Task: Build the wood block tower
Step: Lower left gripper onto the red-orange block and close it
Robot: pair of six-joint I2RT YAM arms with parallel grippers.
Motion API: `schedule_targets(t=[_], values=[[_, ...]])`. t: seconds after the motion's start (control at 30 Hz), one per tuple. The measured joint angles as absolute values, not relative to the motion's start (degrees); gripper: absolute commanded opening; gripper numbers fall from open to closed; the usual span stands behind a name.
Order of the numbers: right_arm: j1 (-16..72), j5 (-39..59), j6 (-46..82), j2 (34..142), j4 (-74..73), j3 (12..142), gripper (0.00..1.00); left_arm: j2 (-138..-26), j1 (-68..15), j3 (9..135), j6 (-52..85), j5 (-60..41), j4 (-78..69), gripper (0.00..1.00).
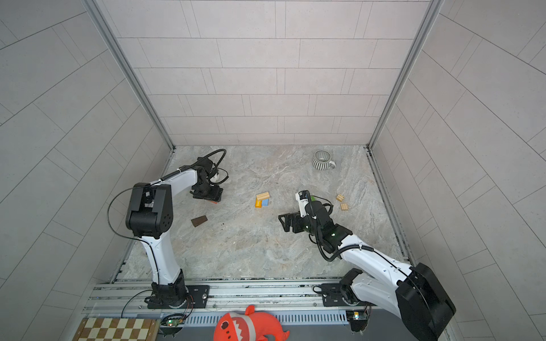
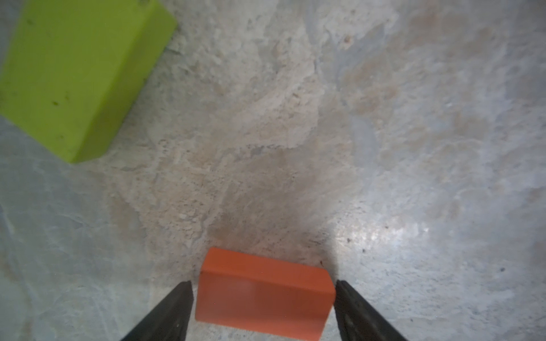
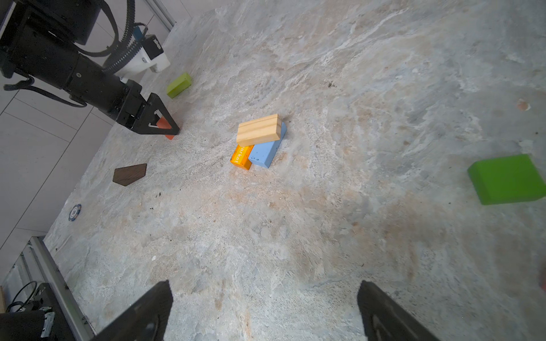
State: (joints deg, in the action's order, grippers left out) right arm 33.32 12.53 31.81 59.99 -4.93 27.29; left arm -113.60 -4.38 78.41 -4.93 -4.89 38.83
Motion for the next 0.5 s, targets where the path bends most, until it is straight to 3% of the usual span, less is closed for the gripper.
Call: schedule_targets(t=[0.27, 0.5], values=[[33.3, 11.7, 31.7, 61.6, -4.5, 27.3, 1.0, -113.6, -4.4, 78.4, -4.1, -4.9, 38.4, 0.5], [33.3, 10.6, 31.7, 63.0, -4.4, 27.3, 1.0, -113.0, -6.3, 78.4, -1.7, -2.6, 38.6, 0.46]])
